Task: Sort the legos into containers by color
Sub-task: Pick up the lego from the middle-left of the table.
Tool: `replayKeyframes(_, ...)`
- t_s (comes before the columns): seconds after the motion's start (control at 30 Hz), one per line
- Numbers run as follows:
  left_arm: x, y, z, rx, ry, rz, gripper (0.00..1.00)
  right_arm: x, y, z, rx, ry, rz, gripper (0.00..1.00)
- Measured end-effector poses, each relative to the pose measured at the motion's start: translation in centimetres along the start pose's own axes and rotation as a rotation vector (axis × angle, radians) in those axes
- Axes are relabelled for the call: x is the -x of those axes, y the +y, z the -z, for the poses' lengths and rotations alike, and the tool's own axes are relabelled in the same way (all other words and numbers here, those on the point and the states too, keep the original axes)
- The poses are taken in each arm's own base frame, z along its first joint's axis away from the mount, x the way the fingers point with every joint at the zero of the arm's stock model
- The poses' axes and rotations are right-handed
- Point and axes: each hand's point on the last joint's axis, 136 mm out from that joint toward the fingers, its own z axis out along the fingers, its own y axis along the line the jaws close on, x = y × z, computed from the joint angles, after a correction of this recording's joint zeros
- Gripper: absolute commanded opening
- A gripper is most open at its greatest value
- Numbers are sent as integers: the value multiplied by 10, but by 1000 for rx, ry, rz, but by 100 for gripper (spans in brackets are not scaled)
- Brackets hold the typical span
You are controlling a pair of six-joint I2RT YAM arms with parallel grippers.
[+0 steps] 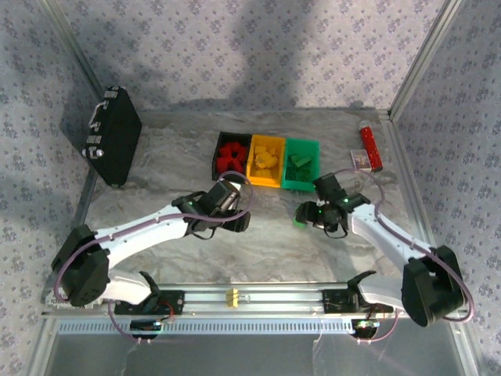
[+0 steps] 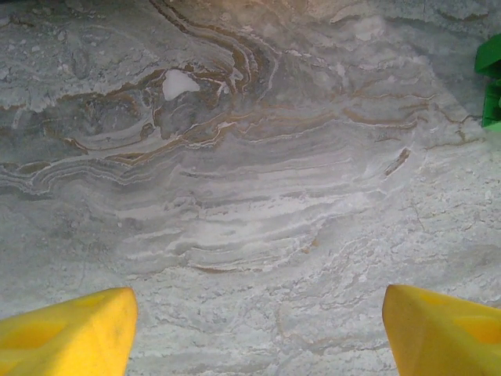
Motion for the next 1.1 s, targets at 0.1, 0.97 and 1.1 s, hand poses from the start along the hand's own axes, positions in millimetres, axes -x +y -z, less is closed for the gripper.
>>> replayKeyframes(0.1, -5, 1, 0, -5, -5, 15, 82, 0, 0, -10, -52, 13, -22, 70)
replayKeyframes(0.97, -16, 10, 10, -5, -36, 64, 81, 3, 17, -53, -130, 56, -65, 53)
replayKeyframes(1.1, -14, 9, 11, -10, -43, 68, 81, 3, 18, -53, -138, 48, -55, 46)
